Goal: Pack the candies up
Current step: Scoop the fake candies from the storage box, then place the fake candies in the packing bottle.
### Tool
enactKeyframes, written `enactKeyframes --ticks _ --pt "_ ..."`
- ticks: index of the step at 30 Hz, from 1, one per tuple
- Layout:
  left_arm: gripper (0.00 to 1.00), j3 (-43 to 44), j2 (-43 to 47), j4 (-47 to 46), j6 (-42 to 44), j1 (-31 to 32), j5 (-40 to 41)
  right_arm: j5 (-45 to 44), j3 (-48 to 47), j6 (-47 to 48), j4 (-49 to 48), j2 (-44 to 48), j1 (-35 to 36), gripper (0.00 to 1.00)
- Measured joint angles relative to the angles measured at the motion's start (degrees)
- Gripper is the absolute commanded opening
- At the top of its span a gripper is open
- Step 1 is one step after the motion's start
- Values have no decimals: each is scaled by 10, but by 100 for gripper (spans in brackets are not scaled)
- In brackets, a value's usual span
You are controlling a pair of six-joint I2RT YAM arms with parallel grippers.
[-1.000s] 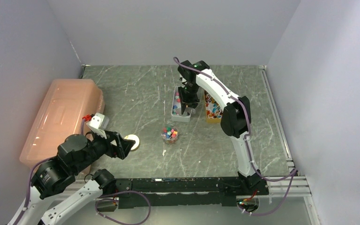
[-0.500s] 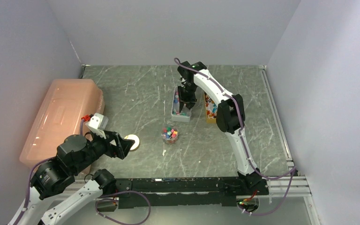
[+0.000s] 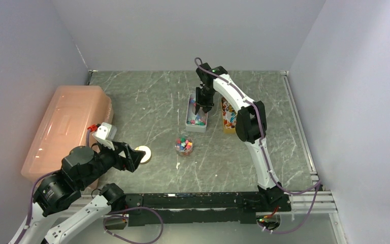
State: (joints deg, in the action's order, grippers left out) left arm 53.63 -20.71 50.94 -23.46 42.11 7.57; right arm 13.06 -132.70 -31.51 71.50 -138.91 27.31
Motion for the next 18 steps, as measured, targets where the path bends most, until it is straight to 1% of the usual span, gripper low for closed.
enactKeyframes --ticks 7,11,18 --pt "91 0 0 2 -2 0 3 -26 9 -9 -51 -2 -2 0" --pt "91 0 -2 7 -2 1 3 -25 49 -4 -91 2 0 0" --pt "91 0 -13 9 -2 1 5 -55 127 27 -149 48 11 0"
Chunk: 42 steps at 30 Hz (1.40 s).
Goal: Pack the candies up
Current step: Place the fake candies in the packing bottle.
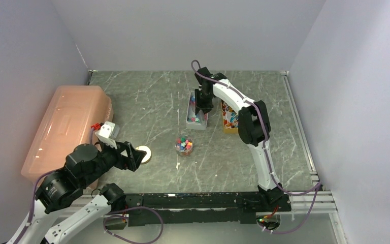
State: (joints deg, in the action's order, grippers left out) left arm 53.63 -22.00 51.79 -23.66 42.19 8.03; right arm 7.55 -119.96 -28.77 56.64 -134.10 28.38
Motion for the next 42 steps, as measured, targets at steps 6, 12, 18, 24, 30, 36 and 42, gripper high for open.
enactKeyframes --ticks 6,12,18,24,30,36,42 --pt "91 0 -10 0 0 0 4 -28 47 24 -20 42 5 0" --pt "91 0 -11 0 0 0 5 -50 111 44 -46 98 12 0" --pt "90 0 -14 0 0 0 5 -60 160 63 -77 149 21 0" --pt "91 0 -22 0 0 0 9 -62 210 79 -109 179 32 0" --pt "91 0 -22 0 0 0 9 -89 258 99 -129 212 57 0" --pt "90 0 -29 0 0 0 9 -135 309 123 -145 284 94 0" --pt "90 0 -38 1 -1 0 11 -168 366 139 -156 369 123 0"
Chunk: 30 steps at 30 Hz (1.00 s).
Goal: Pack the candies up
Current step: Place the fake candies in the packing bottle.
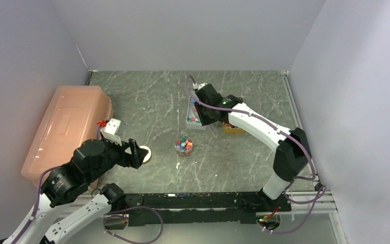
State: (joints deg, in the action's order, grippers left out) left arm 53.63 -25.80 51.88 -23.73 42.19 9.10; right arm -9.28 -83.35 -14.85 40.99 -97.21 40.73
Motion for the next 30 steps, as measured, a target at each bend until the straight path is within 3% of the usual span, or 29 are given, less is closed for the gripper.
enactKeyframes --ticks 14,30 --pt "89 0 -7 2 -6 0 13 17 73 25 40 144 59 0" --pt "89 0 -7 3 -10 0 14 109 33 25 208 114 119 0"
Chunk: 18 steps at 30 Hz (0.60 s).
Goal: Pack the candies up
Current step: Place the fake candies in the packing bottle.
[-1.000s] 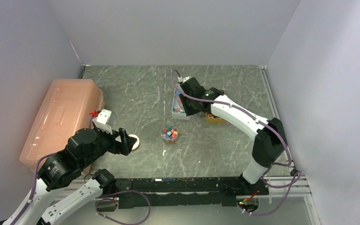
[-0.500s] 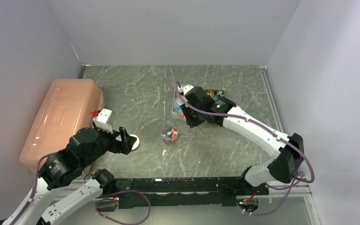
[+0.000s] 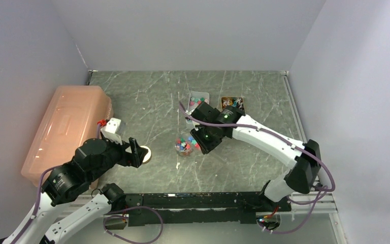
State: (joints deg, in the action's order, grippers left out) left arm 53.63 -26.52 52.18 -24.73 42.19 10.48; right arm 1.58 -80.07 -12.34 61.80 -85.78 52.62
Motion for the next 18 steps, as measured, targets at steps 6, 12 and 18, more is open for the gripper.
enactKeyframes --ticks 6,12,18 --pt "89 0 0 0 0 0 0 22 -39 2 47 -53 5 0" --pt "90 0 2 0 0 0 0 31 -97 -1 93 -114 5 0" --pt "90 0 6 0 0 0 0 32 -145 -3 133 -163 5 0"
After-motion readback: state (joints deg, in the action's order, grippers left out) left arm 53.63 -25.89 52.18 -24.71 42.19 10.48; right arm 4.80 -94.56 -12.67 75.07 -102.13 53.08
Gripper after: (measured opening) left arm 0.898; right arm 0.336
